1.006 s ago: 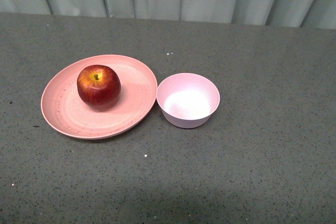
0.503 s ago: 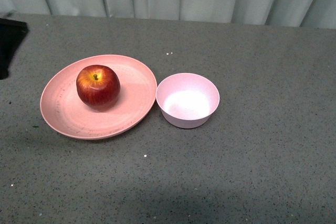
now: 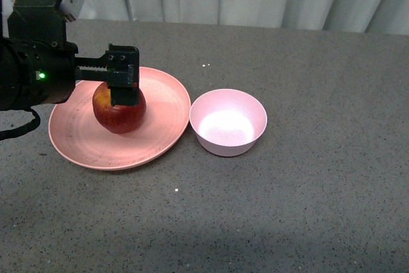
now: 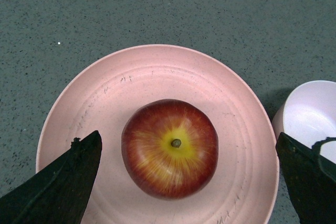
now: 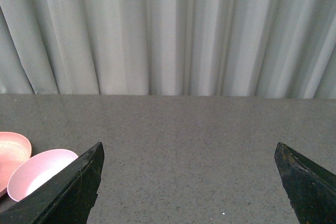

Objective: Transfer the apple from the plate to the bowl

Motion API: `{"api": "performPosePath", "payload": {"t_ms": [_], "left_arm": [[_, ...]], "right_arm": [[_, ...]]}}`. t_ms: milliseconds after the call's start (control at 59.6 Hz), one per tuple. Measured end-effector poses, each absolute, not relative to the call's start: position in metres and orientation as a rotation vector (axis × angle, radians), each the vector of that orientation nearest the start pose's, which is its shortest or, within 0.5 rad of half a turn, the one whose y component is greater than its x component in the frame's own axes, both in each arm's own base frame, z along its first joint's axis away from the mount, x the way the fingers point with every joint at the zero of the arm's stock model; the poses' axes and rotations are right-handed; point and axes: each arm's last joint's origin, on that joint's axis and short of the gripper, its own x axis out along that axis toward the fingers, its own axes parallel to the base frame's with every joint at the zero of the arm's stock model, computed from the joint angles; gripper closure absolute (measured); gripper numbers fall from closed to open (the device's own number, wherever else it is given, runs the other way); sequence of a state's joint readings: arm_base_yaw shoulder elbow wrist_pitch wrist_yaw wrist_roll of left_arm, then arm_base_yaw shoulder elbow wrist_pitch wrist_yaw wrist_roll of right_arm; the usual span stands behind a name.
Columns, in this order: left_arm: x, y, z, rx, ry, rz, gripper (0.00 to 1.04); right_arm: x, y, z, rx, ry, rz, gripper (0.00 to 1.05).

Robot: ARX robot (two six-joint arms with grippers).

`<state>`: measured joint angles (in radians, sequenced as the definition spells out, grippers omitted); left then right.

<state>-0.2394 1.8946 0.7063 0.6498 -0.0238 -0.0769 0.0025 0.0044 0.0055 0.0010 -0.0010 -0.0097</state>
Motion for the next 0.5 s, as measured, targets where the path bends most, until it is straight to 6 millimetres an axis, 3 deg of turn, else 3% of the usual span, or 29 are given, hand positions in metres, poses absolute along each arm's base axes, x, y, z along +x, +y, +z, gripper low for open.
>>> {"api": "performPosePath", "payload": {"t_ms": [503], "left_arm": [[0.35,-0.085,0.064,-0.007,0.683,-0.176,0.07]], "right_arm": [[0.098,0.0,0.165,-0.01,-0.002,0.003,0.09]]}}
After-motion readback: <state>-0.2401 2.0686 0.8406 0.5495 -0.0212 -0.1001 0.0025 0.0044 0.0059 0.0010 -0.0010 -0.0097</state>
